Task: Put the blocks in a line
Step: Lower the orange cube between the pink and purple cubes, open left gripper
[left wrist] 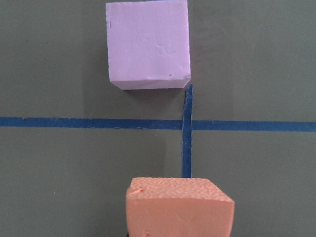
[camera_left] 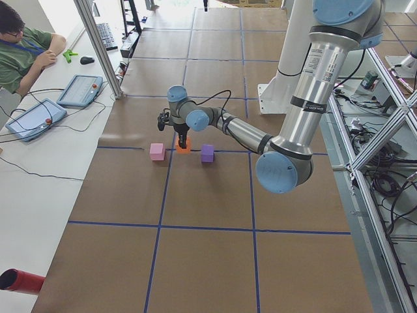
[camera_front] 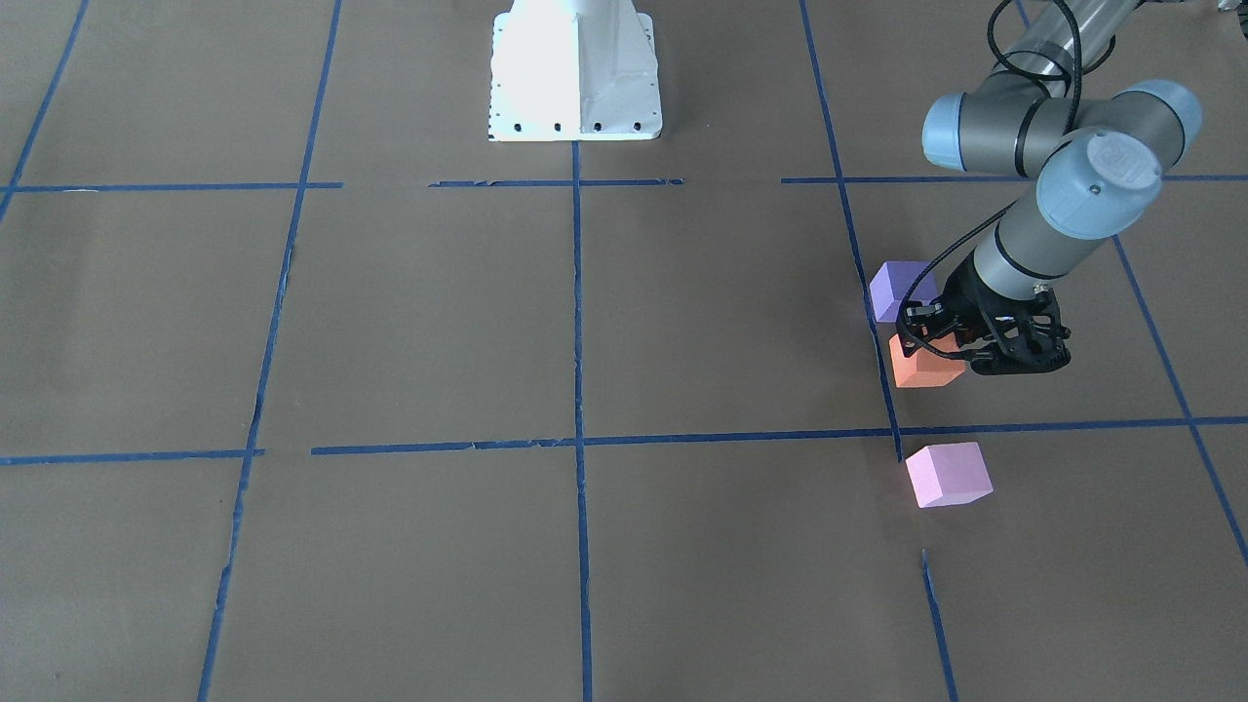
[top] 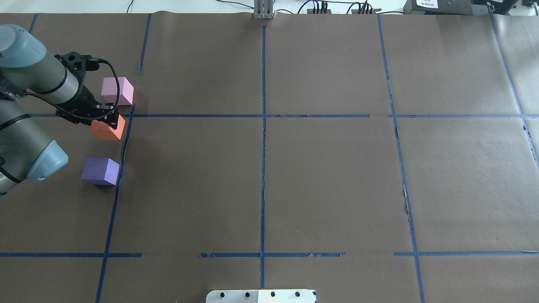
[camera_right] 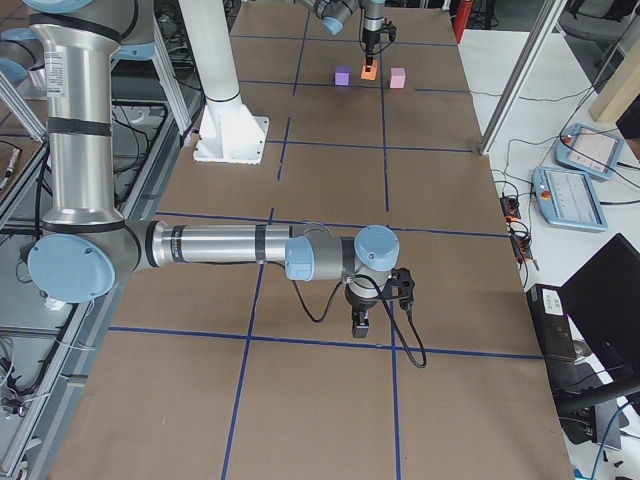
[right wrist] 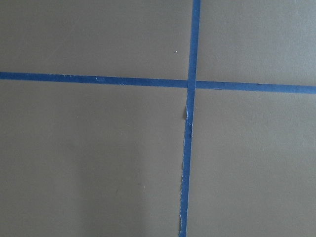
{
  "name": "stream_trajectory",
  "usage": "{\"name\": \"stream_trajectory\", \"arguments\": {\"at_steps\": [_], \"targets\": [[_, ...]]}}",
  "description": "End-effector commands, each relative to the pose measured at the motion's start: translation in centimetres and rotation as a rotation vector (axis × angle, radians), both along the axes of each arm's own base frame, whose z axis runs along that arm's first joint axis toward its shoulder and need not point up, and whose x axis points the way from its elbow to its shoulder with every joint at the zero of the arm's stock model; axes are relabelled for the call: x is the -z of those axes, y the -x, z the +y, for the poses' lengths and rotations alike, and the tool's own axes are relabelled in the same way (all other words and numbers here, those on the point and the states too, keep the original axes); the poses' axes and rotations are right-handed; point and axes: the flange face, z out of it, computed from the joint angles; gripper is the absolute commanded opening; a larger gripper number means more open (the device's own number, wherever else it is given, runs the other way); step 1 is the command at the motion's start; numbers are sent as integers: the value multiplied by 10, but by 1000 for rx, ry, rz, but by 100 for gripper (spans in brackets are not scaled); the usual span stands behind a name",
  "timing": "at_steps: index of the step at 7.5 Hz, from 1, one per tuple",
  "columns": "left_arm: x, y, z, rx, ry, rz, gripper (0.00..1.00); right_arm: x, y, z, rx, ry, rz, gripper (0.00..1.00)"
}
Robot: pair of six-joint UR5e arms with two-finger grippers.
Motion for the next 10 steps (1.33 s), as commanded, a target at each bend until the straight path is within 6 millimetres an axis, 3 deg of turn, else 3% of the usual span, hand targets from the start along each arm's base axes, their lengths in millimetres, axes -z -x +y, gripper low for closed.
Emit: {"name": "stream_trajectory", "arguments": {"at_steps": [1,2,3,4,5,6,7,10], "targets": [[-16,-3,-2,0,-5,3,0,0,0,0,0,0,1,100],[-22,-5,-3,-2,-5,3,0,1,1,0,2,-1,-1,100],[-32,-7,-6,-2,-8,6,9,1,0,0,0,-1,-1,100],[-32,-7,-6,-4,-11,11,11,0,0,0,0,-1,0,100],[-32,-7,-6,-8,-13,12,41,1,0,-1,0,-3,0,100],[-30,-7,-5,-11,-17,14,95,1,0,0,0,-1,1,100],[-28,-7,-5,-8,-19,18,100,1,0,-1,0,-3,0,100],[-26,-7,-6,-7,-21,18,100,0,1,0,2,1,-1,100]]}}
